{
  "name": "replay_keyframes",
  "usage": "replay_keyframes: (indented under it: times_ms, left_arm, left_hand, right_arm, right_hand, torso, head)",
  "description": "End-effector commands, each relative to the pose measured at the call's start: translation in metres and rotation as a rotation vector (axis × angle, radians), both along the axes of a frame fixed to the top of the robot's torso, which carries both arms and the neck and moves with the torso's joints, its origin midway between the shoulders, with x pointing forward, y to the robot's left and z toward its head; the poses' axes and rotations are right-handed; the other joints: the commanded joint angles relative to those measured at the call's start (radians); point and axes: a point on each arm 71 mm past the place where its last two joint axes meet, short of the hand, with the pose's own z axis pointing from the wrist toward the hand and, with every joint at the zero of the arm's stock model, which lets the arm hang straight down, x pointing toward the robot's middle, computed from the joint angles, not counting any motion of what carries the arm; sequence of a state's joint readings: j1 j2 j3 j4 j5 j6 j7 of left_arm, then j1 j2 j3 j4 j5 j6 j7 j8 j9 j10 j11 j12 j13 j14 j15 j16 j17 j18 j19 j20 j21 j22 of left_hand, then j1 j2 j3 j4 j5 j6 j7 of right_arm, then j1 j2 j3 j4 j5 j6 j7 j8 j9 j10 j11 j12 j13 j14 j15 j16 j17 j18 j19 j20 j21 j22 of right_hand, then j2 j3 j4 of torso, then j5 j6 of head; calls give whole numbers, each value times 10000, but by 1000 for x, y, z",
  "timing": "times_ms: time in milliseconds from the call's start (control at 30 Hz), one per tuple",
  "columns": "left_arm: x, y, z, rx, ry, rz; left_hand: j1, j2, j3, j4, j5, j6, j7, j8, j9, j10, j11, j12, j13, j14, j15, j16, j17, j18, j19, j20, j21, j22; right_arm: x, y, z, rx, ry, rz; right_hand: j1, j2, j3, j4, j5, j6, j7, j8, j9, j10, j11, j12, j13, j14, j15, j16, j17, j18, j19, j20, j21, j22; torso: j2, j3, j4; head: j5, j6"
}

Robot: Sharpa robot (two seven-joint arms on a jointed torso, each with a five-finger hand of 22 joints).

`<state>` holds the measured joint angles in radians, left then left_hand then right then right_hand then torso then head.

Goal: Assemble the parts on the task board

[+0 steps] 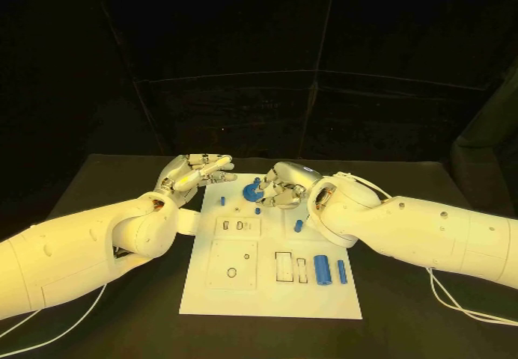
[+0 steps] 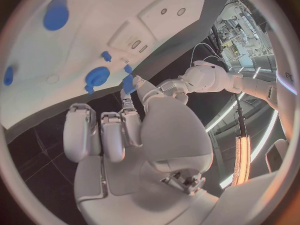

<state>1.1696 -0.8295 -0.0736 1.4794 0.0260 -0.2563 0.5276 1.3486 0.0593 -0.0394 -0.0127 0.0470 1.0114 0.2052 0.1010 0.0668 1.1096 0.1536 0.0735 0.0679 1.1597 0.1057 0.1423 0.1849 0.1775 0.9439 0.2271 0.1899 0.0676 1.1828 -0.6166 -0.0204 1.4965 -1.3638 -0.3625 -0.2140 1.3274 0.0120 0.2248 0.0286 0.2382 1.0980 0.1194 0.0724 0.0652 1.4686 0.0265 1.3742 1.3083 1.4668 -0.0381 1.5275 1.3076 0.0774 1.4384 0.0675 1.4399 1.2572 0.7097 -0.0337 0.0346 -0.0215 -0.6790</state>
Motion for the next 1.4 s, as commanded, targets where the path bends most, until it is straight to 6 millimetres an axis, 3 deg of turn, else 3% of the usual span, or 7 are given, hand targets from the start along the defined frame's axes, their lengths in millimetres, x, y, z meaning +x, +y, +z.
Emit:
replay_keyframes:
  times_ms: [33, 133, 233, 767, 967, 1400]
  left_arm:
    - [1, 1, 3, -167, -35, 52]
    - [1, 2, 3, -132, -27, 127]
    - [2, 3, 3, -101, -13, 184]
    - [3, 1, 3, -100, -1, 174]
    - [4, 1, 3, -98, 12, 163]
    - [4, -1, 2, -85, 59, 141]
  left_hand:
    - [46, 92, 4, -58, 14, 30, 25, -65, -6, 45, -2, -35, -13, 42, 43, -62, 13, 78, 69, 13, -50, -8]
    - [49, 88, 3, -64, 14, 32, 24, -66, -6, 47, -3, -36, -13, 43, 43, -64, 14, 78, 70, 12, -52, -8]
    - [49, 87, 3, -66, 14, 33, 24, -66, -5, 48, -3, -36, -12, 43, 42, -65, 14, 78, 70, 12, -53, -8]
    - [49, 88, 3, -67, 14, 33, 24, -66, -5, 48, -3, -36, -12, 43, 42, -65, 14, 78, 70, 12, -53, -8]
    - [51, 89, 3, -74, 13, 40, 24, -65, -4, 55, -5, -36, -12, 46, 42, -69, 16, 78, 72, 12, -57, -8]
    - [46, 89, 0, -80, 13, 45, 26, -67, -3, 59, -4, -37, -11, 49, 42, -74, 17, 78, 74, 12, -61, -8]
  right_arm:
    - [-4, 7, -12, -1028, 257, 5]
    - [-8, 15, -19, -1263, 243, 202]
    - [-12, 23, -26, -1457, 209, 382]
    - [-19, 40, -42, -1752, 120, 670]
    - [-19, 41, -44, -1824, 126, 676]
    - [-18, 40, -49, -2311, 411, 702]
  right_hand:
    - [27, -117, 201, 88, -79, 132, -66, 45, 29, 44, 6, -26, 1019, 820, -61, -24, 1567, -161, 18, -45, 9, 2]
    - [35, -128, 218, 72, -86, 135, -67, 44, 30, 45, 4, -23, 1022, 821, -61, -23, 1570, -160, 16, -45, 7, -2]
    - [35, -128, 218, 72, -86, 135, -67, 44, 30, 45, 4, -23, 1022, 821, -61, -23, 1570, -160, 16, -45, 7, -2]
    - [34, -141, 230, 62, -92, 138, -66, 43, 30, 41, 4, -33, 1014, 819, -62, -28, 1558, -159, 16, -46, 6, -3]
    - [34, -141, 230, 62, -92, 138, -66, 43, 30, 41, 4, -33, 1014, 819, -62, -28, 1558, -159, 16, -46, 6, -3]
    - [-162, -505, 275, -5, -175, -52, 26, -75, -1, -68, 75, -214, 881, 808, -14, -58, 1503, -151, -14, -16, -30, -63]
  torso:
    - [-29, -48, 32]
    - [-19, -48, 24]
    - [-12, -2, 2]
    - [-3, 1, 38]
    - [-3, 3, 6]
    - [3, 10, 14]
  head:
    - [0, -109]
    - [2, -123]
    - [41, -113]
    - [141, -151]
    - [167, -173]
    - [177, -196]
